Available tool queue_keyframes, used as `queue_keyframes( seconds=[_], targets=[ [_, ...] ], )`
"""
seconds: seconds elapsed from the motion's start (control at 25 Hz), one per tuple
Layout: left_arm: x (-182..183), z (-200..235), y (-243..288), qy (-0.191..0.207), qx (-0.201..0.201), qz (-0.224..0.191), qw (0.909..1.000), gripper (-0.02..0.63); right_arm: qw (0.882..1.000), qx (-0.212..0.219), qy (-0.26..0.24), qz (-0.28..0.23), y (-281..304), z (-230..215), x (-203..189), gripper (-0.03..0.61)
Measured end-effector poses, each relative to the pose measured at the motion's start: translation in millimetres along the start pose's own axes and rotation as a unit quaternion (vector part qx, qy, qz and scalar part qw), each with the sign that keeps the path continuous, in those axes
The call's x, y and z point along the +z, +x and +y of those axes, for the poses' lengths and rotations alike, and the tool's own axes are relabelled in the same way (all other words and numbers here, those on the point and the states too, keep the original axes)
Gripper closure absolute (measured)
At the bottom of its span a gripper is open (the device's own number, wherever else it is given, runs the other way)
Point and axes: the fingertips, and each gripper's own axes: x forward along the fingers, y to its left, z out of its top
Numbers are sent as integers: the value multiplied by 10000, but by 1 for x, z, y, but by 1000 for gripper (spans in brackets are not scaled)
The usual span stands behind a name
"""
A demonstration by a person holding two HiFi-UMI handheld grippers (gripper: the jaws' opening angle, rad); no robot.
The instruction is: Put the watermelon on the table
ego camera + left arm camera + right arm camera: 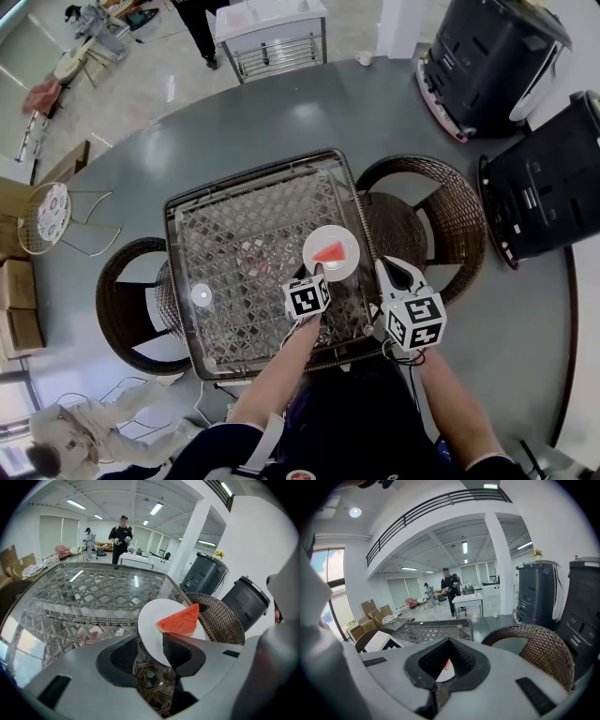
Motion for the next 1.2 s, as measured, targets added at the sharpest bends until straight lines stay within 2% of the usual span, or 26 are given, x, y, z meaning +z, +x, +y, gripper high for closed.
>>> queue_keyframes(
  seconds=[0.28, 0.44, 0.56, 0.8, 1.0, 1.2],
  targets=[
    [14, 13, -17, 90, 111, -196, 9997, 459, 10000, -14, 50, -76, -1, 2, 5, 577],
    [36, 14, -40, 465, 48, -611, 9970, 460, 9998, 1, 111, -146, -1, 6, 9, 577],
    [54, 2, -62, 795, -232, -970, 9918, 460, 9997, 36, 137, -221, -1, 12, 14, 577],
    [84, -31, -114, 1457, -874, -1551, 9732, 467, 9989, 148, 98, -424, -1, 27, 30, 577],
    [105, -60, -153, 1947, -1155, -2040, 9524, 539, 9977, 287, 25, -620, -2, 39, 46, 577],
    [121, -87, -189, 2251, -1462, -2391, 9332, 600, 9953, 442, -98, -861, -9, 52, 67, 577]
  ],
)
